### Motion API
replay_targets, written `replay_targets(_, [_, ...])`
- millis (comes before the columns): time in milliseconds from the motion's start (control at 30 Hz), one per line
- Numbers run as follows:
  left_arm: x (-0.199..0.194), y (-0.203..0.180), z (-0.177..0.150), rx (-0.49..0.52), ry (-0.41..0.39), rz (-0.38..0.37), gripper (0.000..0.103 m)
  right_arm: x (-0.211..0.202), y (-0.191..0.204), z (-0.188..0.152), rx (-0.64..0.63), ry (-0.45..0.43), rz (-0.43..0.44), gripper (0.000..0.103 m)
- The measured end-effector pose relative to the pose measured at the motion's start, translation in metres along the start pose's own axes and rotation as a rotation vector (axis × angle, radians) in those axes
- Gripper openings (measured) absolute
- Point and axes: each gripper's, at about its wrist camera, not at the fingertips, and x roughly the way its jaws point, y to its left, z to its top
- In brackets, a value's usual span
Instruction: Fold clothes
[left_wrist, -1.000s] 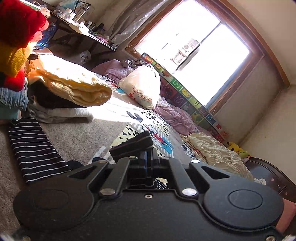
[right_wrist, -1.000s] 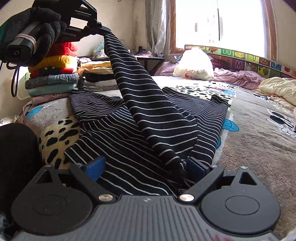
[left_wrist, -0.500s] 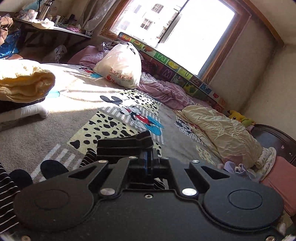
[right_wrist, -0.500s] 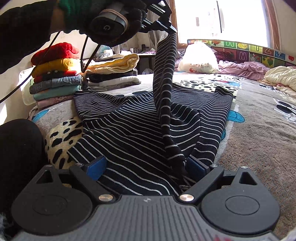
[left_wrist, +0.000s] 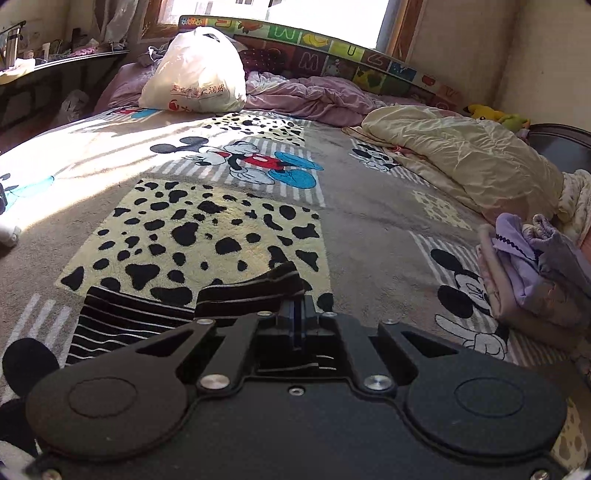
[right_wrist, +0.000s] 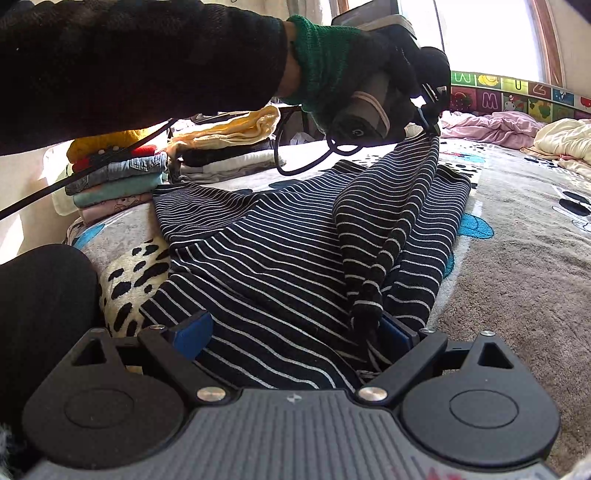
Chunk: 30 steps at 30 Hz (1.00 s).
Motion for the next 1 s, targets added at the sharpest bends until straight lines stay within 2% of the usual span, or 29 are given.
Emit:
replay_targets(533, [0.041, -0.043, -0.011, 0.112, 0.063, 0.045, 0.000, -0.001, -0.004, 0.002, 0.032, 0.014, 0.024, 0.094])
replay_targets(767, [0.069, -0.045, -0.019, 0.135, 0.117, 0.128, 0.001, -0.003, -0.008, 0.003, 0.061, 0.017, 0.038, 0.094])
replay_targets(867, [0.076, -0.045, -0.024, 0.190, 0.153, 0.112, 0.008, -0.007, -0.013, 0.005, 0.102, 0.000, 0.043, 0.093])
replay_targets(1000, [0.039, -0.031, -0.014, 0.138, 0.101, 0.026, 0.012, -0.019, -0.015, 0.010, 0.097, -0.020, 0.009, 0.092])
